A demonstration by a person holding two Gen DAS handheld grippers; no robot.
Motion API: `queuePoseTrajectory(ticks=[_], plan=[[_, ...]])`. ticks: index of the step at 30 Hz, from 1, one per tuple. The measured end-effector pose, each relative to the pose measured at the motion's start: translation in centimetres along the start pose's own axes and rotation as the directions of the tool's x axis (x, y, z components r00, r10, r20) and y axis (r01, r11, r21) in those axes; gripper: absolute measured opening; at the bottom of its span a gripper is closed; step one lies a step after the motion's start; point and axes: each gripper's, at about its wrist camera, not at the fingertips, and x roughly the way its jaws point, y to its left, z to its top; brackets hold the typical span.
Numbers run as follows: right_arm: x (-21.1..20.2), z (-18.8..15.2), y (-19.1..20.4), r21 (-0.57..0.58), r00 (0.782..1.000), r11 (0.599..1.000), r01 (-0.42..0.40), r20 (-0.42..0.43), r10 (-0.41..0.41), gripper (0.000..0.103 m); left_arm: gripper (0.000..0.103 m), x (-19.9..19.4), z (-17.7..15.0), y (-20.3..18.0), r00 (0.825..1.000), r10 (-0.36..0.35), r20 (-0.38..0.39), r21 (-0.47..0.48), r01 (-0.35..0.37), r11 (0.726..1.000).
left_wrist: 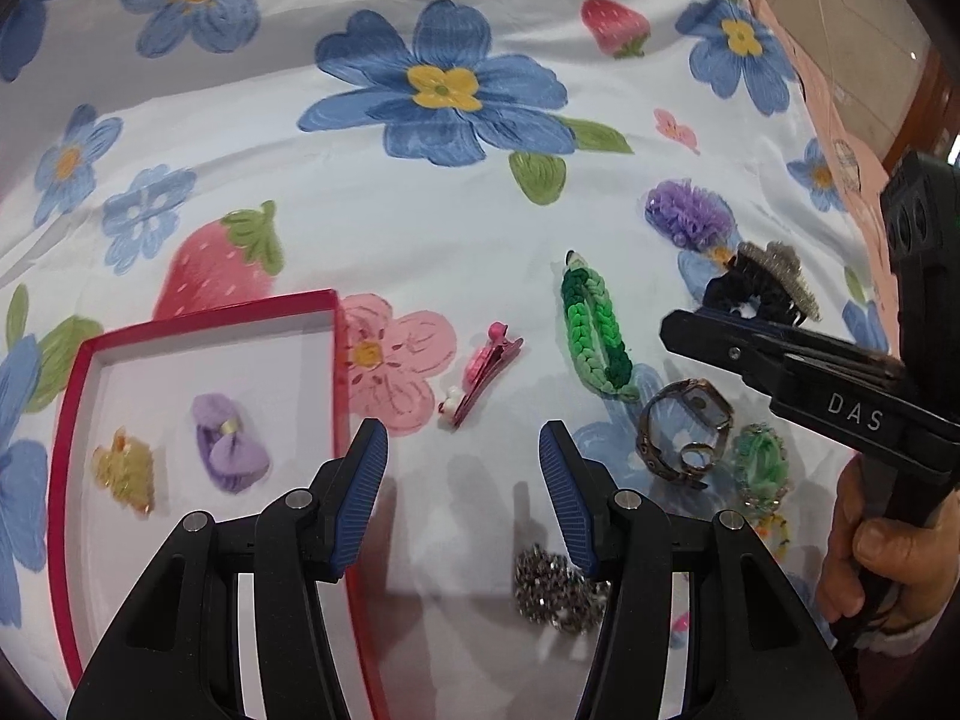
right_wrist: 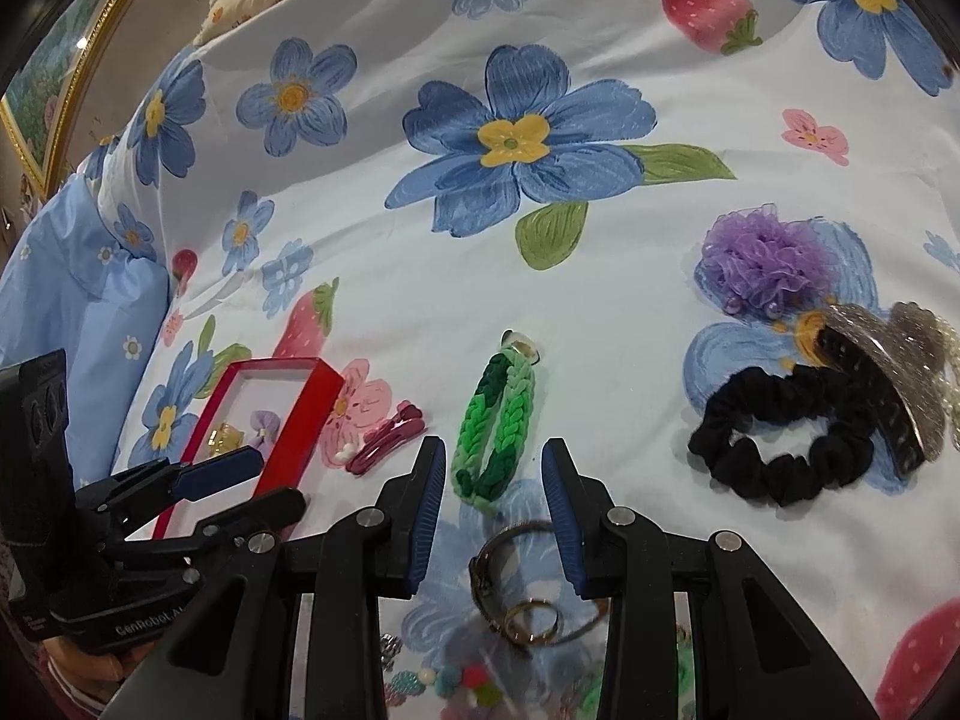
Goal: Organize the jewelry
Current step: 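Move both tools back toward the pink clip and green hair tie, then grasp the pink hair clip with left tool while right tool grasps green braided tie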
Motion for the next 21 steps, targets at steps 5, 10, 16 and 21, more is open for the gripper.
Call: queuePoseTrajectory(ticks=[5,10,16,21], plan=[[2.0,0.7,-0.4,-0.009,0.999,1.0,0.015,-0.03,-0.015,0.036,0.052,2.0,0.8,-0.4,0.999,0.009,-0.031,0.026,-0.008,1.0],[3.4,1.0,-0.6,-0.015,0.998,1.0,0.022,-0.055,-0.023,0.036,0.052,3.6,1.2,-0.6,0.998,0.009,-0.056,0.042,-0.007,0.999],[4.8,1.0,-0.7,-0.028,0.996,0.999,0.028,-0.081,-0.03,0.033,0.047,5.3,1.6,-0.8,0.996,0.007,-0.086,0.051,-0.002,0.999],[5.2,1.0,-0.9,-0.026,0.996,0.999,0.034,-0.076,-0.036,0.023,0.031,6.1,1.8,-1.0,0.994,0.006,-0.11,0.067,0.001,0.998]])
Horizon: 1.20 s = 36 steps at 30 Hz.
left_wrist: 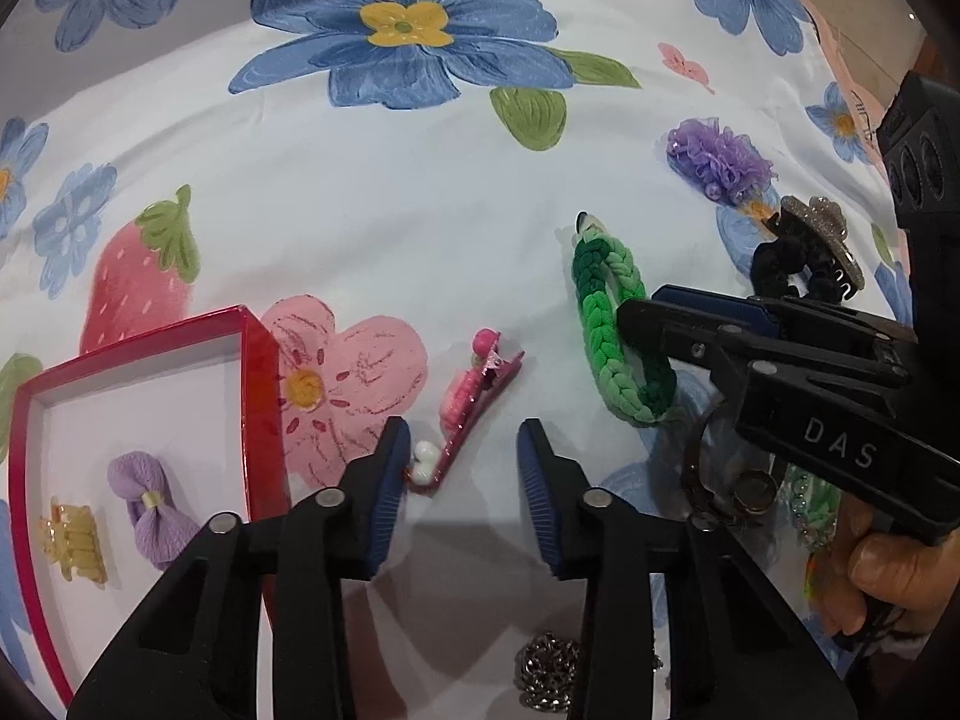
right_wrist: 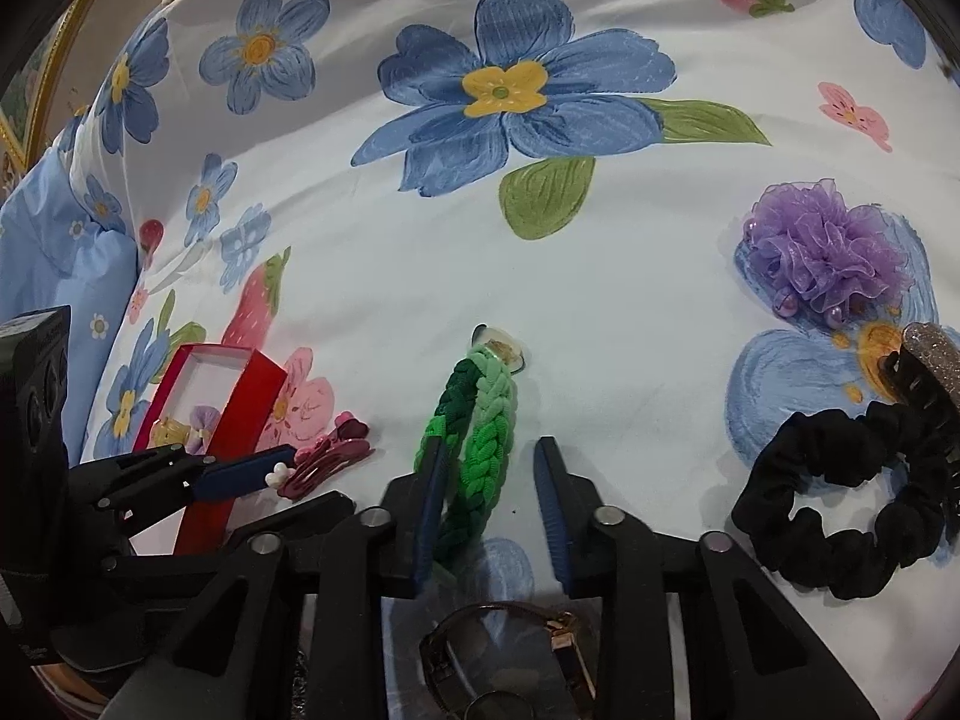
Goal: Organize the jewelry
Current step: 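Grasp the pink hair clip with left tool while right tool grasps green braided tie, then carry both items into the red tray and open both tools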
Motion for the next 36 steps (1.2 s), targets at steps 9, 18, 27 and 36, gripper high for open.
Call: queuePoseTrajectory(ticks=[9,18,27,36], plan=[[-0.9,-0.3,-0.3,0.012,1.0,1.0,-0.011,0.022,0.011,0.01,0.009,-0.3,0.0,-0.6,1.0,-0.021,0.011,0.022,0.02,1.0],[-4.0,-0.6,0.0,0.023,0.997,0.999,-0.041,0.071,0.039,0.009,0.009,-3.6,-1.3,-0.3,0.996,-0.044,0.071,-0.024,0.046,0.999],[-6.5,-2.0,2.0,-0.009,0.993,0.997,-0.074,0.094,0.075,0.008,0.009,-7.7,-3.2,0.6,0.99,-0.046,0.137,-0.063,0.055,0.997],[-8.2,-3.1,5.0,-0.05,0.987,0.992,-0.114,0.11,0.119,0.008,0.009,-10.8,-5.4,2.1,0.982,-0.035,0.186,-0.114,0.057,0.992]])
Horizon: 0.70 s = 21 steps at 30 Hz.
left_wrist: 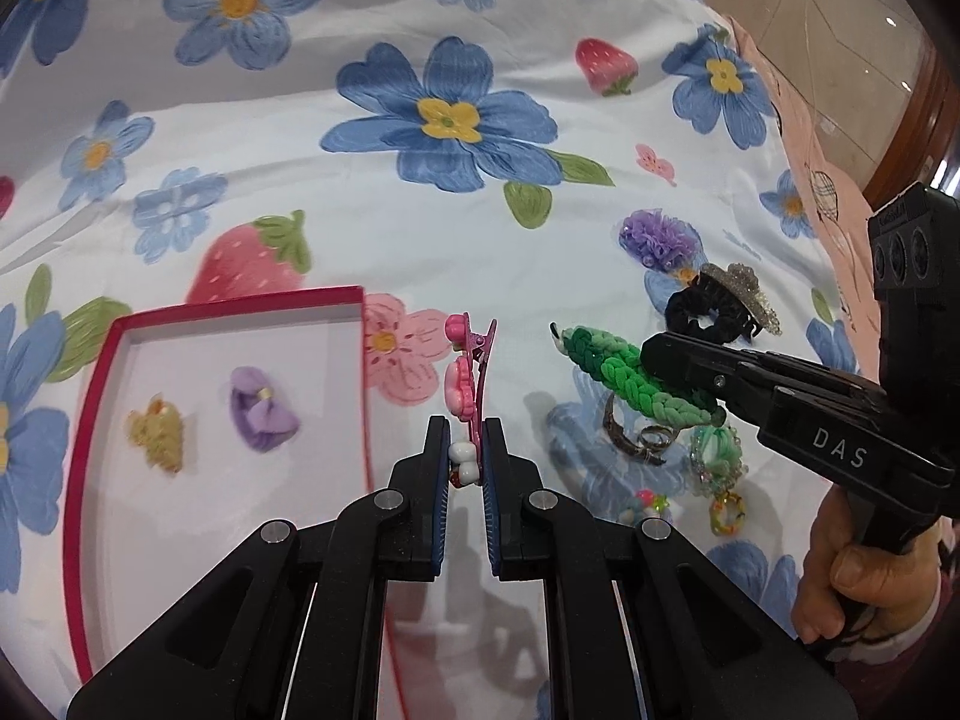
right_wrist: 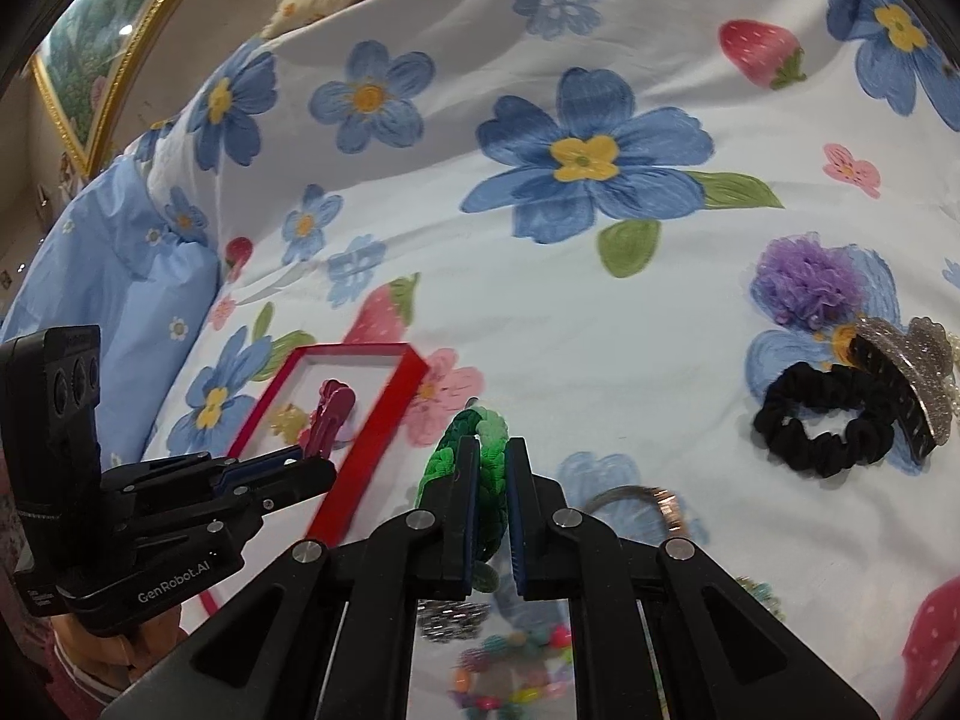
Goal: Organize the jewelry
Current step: 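Carry both items into the red tray and open both tools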
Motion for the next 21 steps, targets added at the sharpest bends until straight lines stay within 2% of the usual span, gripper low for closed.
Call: queuePoseTrajectory(ticks=[9,21], plan=[[0.0,-0.7,4.1,-0.046,0.998,0.997,-0.056,-0.002,0.056,0.008,0.009,-3.0,-1.8,3.3,0.999,0.024,0.032,-0.076,-0.022,0.997],[2.7,-1.7,9.8,-0.108,0.992,0.986,-0.126,-0.036,0.123,0.008,0.009,-5.0,-4.5,9.0,0.996,0.081,0.032,-0.193,-0.073,0.978]])
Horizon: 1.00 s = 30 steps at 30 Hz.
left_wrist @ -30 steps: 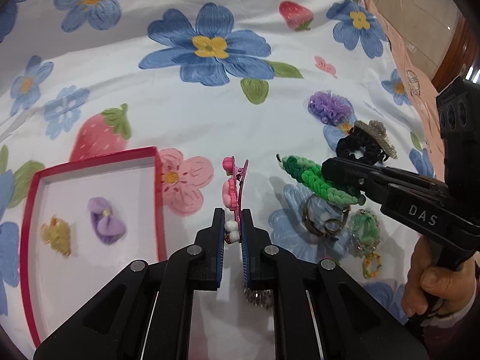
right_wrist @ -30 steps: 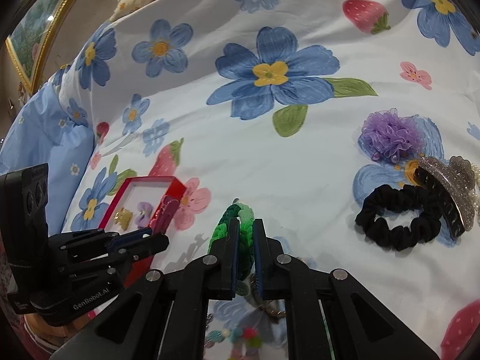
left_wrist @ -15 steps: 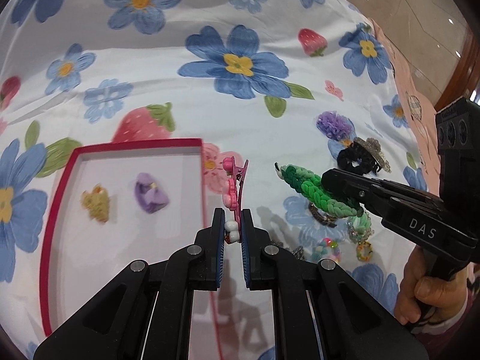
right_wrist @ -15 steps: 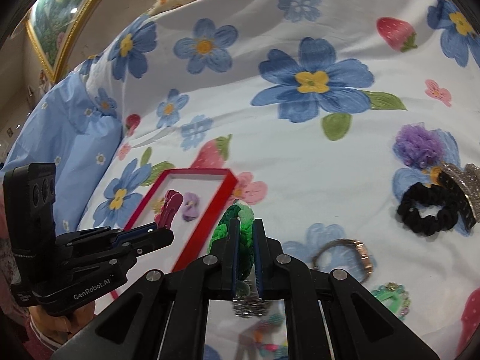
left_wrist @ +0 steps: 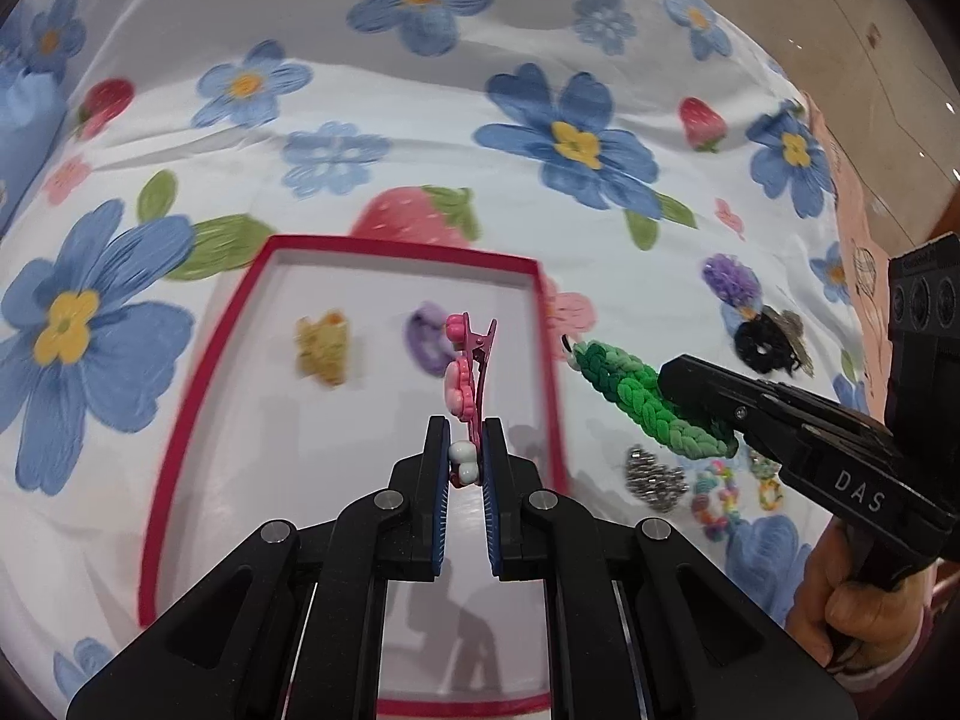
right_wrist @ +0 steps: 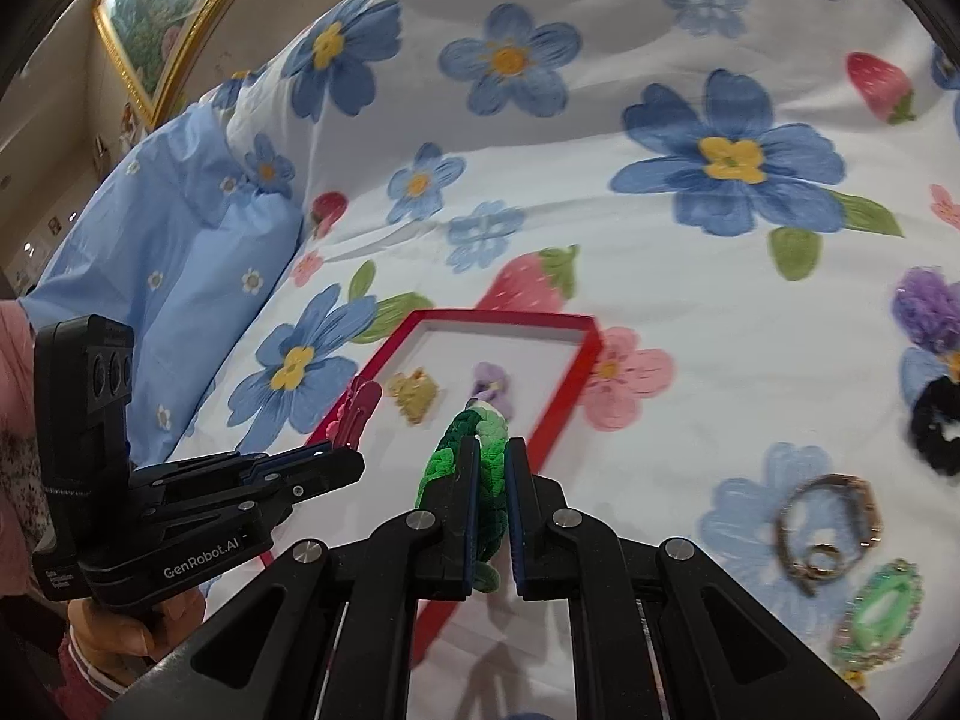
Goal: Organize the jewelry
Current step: 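Carry both items into the red tray and open both tools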
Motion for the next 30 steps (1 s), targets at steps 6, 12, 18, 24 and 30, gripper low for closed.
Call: queuePoseTrajectory(ticks=[6,12,18,24,30], plan=[[2.3,-0.2,1.9,-0.023,0.999,1.0,-0.02,-0.028,0.02,0.008,0.009,0.2,-0.3,2.4,0.999,0.031,-0.009,-0.034,-0.031,0.999],[4.4,-0.5,2.8,-0.038,0.999,0.999,-0.02,-0.051,0.018,0.008,0.009,1.4,-0.8,4.8,0.998,0.055,-0.039,-0.073,-0.058,0.996],[6.6,-0.5,2.7,-0.039,0.997,0.999,-0.01,-0.079,0.007,0.008,0.009,3.2,-0.8,6.5,0.994,0.078,-0.077,-0.091,-0.084,0.992],[8.7,-0.4,2.6,-0.045,0.994,0.999,0.006,-0.108,-0.011,0.008,0.009,5.0,-0.7,7.3,0.987,0.105,-0.118,-0.085,-0.115,0.99],[10.5,-0.6,2.6,-0.065,0.988,0.998,0.022,-0.149,-0.032,0.008,0.009,6.2,-0.8,7.0,0.981,0.128,-0.144,-0.062,-0.138,0.989]])
